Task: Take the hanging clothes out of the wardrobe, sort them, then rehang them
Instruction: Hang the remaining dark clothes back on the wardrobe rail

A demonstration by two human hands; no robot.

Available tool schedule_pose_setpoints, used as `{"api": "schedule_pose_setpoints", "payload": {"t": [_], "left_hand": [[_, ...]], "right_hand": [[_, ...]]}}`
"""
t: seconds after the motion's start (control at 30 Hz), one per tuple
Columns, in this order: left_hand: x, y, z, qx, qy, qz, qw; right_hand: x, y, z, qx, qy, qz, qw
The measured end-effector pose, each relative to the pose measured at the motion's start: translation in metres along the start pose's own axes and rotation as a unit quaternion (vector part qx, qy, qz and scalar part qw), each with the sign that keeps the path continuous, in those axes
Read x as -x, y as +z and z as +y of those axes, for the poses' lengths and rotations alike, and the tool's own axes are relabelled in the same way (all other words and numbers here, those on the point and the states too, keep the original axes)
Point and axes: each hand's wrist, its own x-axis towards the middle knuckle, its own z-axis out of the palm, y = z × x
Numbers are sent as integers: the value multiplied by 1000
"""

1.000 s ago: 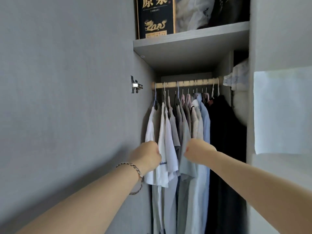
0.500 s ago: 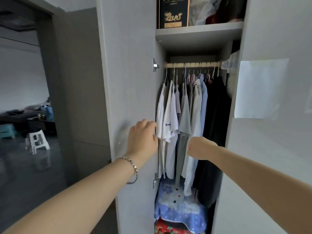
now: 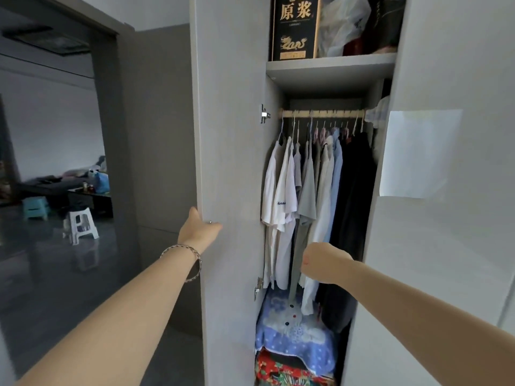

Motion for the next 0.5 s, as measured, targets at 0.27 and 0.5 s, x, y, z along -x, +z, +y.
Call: {"api": "schedule_pose_setpoints", "payload": {"t": [0.27,0.5], "left_hand": [[34,64,35,-181,171,20,968],[34,177,87,-181,254,-66,948]], "right_hand": [[-4,-1,61,8,70,31,997],[-18,2,142,-32,159,85,983]]}}
